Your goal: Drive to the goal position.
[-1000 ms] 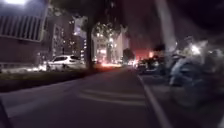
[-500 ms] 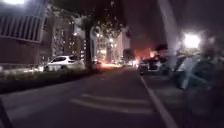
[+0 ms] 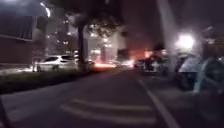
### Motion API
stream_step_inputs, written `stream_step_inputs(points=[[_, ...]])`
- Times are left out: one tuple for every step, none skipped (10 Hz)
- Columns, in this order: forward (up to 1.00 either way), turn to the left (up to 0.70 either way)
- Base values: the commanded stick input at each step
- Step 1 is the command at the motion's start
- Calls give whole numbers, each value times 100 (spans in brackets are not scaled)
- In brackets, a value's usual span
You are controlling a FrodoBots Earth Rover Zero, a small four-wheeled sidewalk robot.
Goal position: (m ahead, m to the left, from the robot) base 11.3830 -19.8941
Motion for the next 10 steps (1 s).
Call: stream_step_inputs(points=[[45, -23], [45, -15], [45, 0], [45, 0], [45, 0], [45, 0], [45, 0], [45, 0], [45, 0], [45, 0]])
